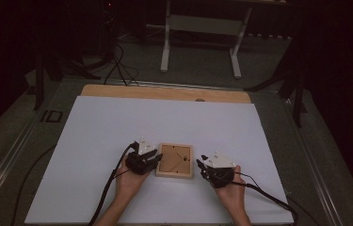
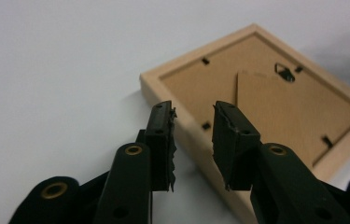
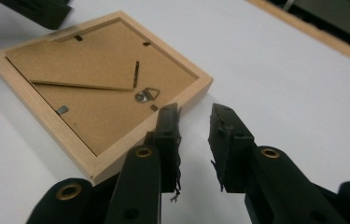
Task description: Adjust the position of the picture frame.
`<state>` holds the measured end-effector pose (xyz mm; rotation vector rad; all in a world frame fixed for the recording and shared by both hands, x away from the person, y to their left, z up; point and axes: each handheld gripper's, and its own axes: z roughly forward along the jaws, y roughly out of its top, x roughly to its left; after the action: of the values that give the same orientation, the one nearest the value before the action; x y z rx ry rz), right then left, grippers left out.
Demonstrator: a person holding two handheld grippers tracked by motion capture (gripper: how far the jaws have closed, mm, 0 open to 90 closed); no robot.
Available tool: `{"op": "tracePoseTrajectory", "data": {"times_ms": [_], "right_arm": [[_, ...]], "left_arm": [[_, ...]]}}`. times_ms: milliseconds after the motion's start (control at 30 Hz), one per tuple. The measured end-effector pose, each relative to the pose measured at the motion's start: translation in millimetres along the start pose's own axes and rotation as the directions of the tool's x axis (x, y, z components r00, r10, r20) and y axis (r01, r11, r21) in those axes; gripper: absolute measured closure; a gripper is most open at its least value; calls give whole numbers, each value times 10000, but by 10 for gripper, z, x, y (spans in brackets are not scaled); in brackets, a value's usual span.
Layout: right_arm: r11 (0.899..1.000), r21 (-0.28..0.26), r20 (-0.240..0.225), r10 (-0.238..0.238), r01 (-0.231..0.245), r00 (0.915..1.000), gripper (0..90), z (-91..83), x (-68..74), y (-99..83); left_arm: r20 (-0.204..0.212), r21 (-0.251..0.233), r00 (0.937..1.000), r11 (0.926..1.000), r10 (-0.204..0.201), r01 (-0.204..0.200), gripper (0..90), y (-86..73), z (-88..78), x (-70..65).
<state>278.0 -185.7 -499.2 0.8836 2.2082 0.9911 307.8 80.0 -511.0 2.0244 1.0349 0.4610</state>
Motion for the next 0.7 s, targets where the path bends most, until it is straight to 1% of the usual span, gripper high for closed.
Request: {"op": "tracePoseTrajectory", "data": {"times_ms": [33, 67, 100, 133, 200, 233, 267, 300, 400, 433, 467, 500, 533, 567, 600, 667, 700], "right_arm": [[10000, 0, 0, 0, 0, 10000, 728, 0, 0, 0], [9997, -112, 129, -215, 217, 9997, 727, -59, 12, -5], [9997, -112, 129, -215, 217, 9997, 727, -59, 12, -5], [9983, -180, 314, -545, 551, 9980, 724, -116, 42, -22], [9961, -216, 486, -845, 857, 9952, 724, -162, 67, -42], [9961, -216, 486, -845, 857, 9952, 724, -162, 67, -42], [9947, -290, 529, -972, 988, 9939, 719, -216, 88, -59], [9941, -311, 538, -1020, 1037, 9933, 715, -232, 91, -63], [9938, -408, 528, -1011, 1033, 9935, 707, -281, 99, -73], [9938, -408, 528, -1011, 1033, 9935, 707, -281, 99, -73], [9936, -438, 549, -1016, 1041, 9933, 703, -295, 102, -77], [9936, -438, 549, -1016, 1041, 9933, 703, -295, 102, -77], [9938, -459, 521, -986, 1010, 9938, 699, -297, 101, -77], [9938, -459, 521, -986, 1010, 9938, 699, -297, 101, -77], [9943, -474, 480, -933, 955, 9945, 697, -295, 105, -77], [9945, -470, 463, -918, 940, 9947, 695, -295, 108, -79], [9945, -471, 465, -913, 935, 9947, 696, -294, 108, -80]], "left_arm": [[0, 0, 10000, 10000, 0, 0, 699, 0, 0, 0], [-251, 78, 9997, 10000, 28, -26, 712, 42, 59, -10], [-251, 78, 9997, 10000, 28, -26, 720, 42, 59, -10], [-503, 116, 9987, 9999, 40, -34, 726, 69, 107, -11], [-698, 144, 9976, 9999, -8, 18, 744, 94, 158, -8], [-698, 144, 9976, 9999, -8, 18, 752, 94, 158, -8], [-925, 218, 9957, 9998, 12, 9, 758, 110, 209, -5], [-953, 209, 9954, 9998, -49, 69, 758, 115, 232, -3], [-1124, 227, 9935, 9995, -175, 202, 740, 136, 274, -6], [-1124, 227, 9935, 9995, -175, 202, 732, 136, 274, -6], [-1266, 241, 9914, 9990, -336, 370, 726, 151, 291, -5], [-1266, 241, 9914, 9990, -336, 370, 725, 151, 291, -5], [-1291, 236, 9903, 9983, -507, 541, 721, 159, 301, 2], [-1291, 236, 9903, 9983, -507, 541, 715, 159, 301, 2], [-1256, 235, 9895, 9969, -721, 756, 718, 161, 302, 7], [-1236, 237, 9899, 9971, -687, 722, 765, 161, 302, 3], [-1320, 238, 9890, 9973, -660, 698, 772, 163, 303, 0]]}}
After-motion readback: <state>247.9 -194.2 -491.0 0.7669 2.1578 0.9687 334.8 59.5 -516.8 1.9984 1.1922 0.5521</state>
